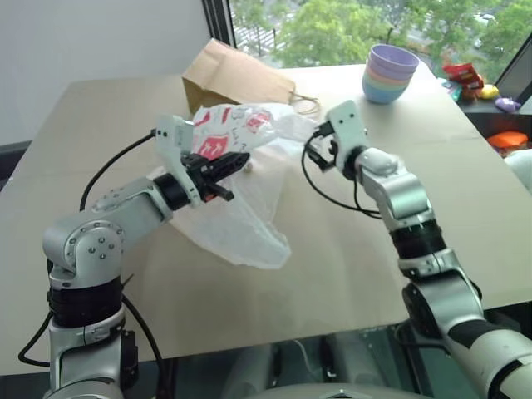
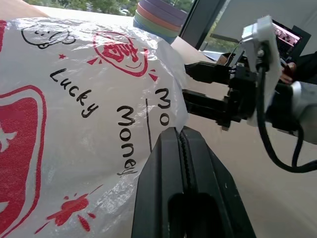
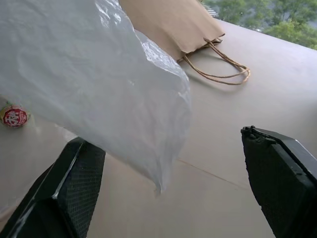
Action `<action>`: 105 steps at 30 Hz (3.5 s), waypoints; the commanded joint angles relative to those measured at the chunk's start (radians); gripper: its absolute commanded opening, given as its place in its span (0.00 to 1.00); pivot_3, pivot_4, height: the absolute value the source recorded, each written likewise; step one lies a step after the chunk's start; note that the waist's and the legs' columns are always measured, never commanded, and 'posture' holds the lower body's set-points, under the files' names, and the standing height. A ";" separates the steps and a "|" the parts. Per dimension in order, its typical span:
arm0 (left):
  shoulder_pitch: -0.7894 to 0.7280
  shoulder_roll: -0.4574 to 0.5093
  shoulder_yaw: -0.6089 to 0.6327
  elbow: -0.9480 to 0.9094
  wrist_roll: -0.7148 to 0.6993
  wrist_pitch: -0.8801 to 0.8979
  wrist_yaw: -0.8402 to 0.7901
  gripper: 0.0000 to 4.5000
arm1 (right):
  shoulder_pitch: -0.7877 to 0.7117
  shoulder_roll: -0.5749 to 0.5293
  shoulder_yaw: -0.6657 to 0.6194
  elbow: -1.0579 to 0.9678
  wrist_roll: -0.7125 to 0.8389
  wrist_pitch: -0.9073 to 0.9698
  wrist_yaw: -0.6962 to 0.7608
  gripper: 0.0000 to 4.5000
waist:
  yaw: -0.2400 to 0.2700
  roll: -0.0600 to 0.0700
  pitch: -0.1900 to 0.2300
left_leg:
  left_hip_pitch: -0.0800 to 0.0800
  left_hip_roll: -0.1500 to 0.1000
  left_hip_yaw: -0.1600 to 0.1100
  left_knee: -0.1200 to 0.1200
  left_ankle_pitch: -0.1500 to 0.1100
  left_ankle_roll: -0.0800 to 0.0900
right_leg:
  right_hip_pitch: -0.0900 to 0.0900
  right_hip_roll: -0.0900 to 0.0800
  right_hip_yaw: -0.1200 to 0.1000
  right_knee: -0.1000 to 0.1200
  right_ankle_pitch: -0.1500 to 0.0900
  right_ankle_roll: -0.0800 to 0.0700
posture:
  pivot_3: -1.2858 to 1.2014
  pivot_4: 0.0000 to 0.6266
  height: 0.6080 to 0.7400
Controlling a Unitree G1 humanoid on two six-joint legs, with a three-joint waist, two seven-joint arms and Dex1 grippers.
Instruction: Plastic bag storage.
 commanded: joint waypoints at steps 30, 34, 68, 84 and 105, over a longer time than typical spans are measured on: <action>0.838 0.271 0.341 -0.432 -0.411 0.159 -0.340 0.98 | 0.010 -0.109 -0.042 -0.140 0.057 0.032 0.148 0.00 | -0.004 0.007 0.004 | 0.000 0.001 0.006 -0.005 0.000 0.000 | -0.005 0.001 0.008 0.000 0.000 0.000 | 0.52 0.24 1.00; 0.892 0.192 0.241 -0.483 -0.254 0.041 -0.333 0.98 | 0.023 -0.108 -0.029 -0.169 0.054 0.055 0.157 0.00 | 0.014 0.007 0.004 | 0.000 0.001 0.007 -0.006 0.000 0.000 | -0.005 0.001 0.008 0.000 0.000 -0.002 | 0.52 0.24 1.00; 0.503 -0.108 0.037 -0.181 -0.789 -0.062 0.206 0.13 | -0.020 -0.119 -0.074 -0.179 0.090 0.146 0.160 0.00 | 0.013 0.005 0.002 | -0.001 0.003 0.008 -0.002 -0.001 0.001 | -0.008 0.004 0.010 0.002 0.002 -0.003 | 0.52 0.24 1.00; -0.277 0.233 0.311 0.343 -0.894 -0.263 0.501 0.01 | -0.812 -0.249 -0.643 0.558 0.611 0.283 0.224 0.00 | 0.043 0.002 0.007 | -0.011 -0.001 0.000 0.000 -0.001 0.001 | -0.011 0.000 0.000 -0.002 0.003 -0.004 | 0.52 0.24 1.00; -0.881 0.224 0.092 0.868 -0.419 0.070 0.108 0.01 | -0.687 -0.511 -0.611 0.016 0.628 0.840 0.114 0.00 | -0.013 0.005 0.008 | -0.032 -0.002 -0.007 0.003 0.000 0.000 | -0.032 -0.002 -0.004 0.002 0.003 -0.004 | 0.52 0.24 1.00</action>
